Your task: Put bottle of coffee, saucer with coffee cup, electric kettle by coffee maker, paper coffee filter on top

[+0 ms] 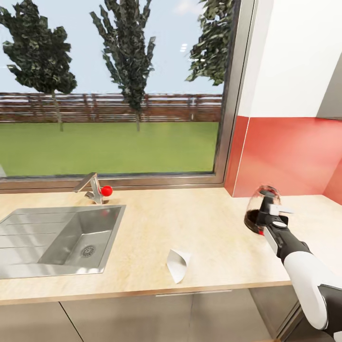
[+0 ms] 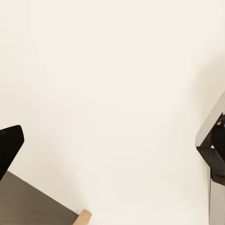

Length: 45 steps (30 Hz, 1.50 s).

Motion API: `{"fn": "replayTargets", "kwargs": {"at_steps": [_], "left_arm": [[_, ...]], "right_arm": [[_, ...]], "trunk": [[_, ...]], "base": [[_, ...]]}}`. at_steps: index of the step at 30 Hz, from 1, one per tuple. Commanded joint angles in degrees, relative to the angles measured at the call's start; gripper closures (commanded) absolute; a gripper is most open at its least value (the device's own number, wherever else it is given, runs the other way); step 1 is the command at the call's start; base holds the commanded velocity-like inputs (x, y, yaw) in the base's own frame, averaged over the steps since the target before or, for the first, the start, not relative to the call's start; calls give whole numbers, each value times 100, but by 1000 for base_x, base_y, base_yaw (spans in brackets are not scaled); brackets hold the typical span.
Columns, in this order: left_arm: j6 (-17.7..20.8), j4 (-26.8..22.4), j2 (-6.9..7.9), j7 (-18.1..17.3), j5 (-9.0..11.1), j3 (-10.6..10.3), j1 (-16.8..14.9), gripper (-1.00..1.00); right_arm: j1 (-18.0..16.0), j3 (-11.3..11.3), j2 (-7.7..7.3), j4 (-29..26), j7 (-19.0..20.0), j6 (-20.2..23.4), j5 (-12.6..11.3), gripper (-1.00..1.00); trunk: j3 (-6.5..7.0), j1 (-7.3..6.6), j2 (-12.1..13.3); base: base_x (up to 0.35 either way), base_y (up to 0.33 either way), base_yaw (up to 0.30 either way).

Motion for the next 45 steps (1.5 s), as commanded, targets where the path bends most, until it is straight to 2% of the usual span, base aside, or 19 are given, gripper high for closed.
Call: {"fn": "replayTargets", "kwargs": {"at_steps": [1, 7, 22, 26, 31, 32, 37, 40, 44, 45], "left_arm": [[-15, -2, 0, -3, 9, 1, -4, -100], [-15, -6, 0, -3, 5, 1, -5, -100], [-22, -6, -4, -3, 0, 1, -4, -100], [-31, -10, -2, -3, 0, 1, -5, -100], [-34, -14, -2, -3, -1, 7, -3, -100], [-35, -15, 0, -3, -6, 9, -6, -100], [-33, -21, 0, -3, -8, 18, -5, -100], [-27, -23, 0, -3, -8, 26, -5, -100], [-25, -23, 0, -3, -8, 27, -5, -100], [-24, -23, 0, -3, -8, 28, -2, -100]], "right_arm": [[1, -13, 6, 0, 8, 31, -9, 100], [1, -13, 33, -14, 3, -22, 25, 100], [1, -13, 29, -45, -9, -64, 27, 100], [1, -20, 63, -250, -3, -61, 21, 100], [-2, -39, 120, -924, 60, -54, -37, 100], [-2, -43, 150, -1110, 176, -30, -61, 100], [1, -17, 253, -1227, 597, 148, -30, 100], [23, 2, 283, -1547, 1320, 790, 8, 100], [52, -1, 255, -1844, 1828, 1306, 26, 100], [73, -1, 244, -2013, 2022, 1556, 23, 100]], "trunk": [[-13, 5, -9], [-9, 5, -9], [112, 5, -9], [146, 5, -9], [188, 5, -9], [197, 5, -9], [239, 5, -9], [264, 5, -9], [298, 5, -9], [307, 5, -9]], "base": [[0, 0, 0], [0, 0, -11], [0, 0, -128], [0, 0, -113], [0, 0, -112], [0, 0, -132], [0, 0, -136], [0, 0, -138], [0, 0, -138], [0, 0, -139]]}}
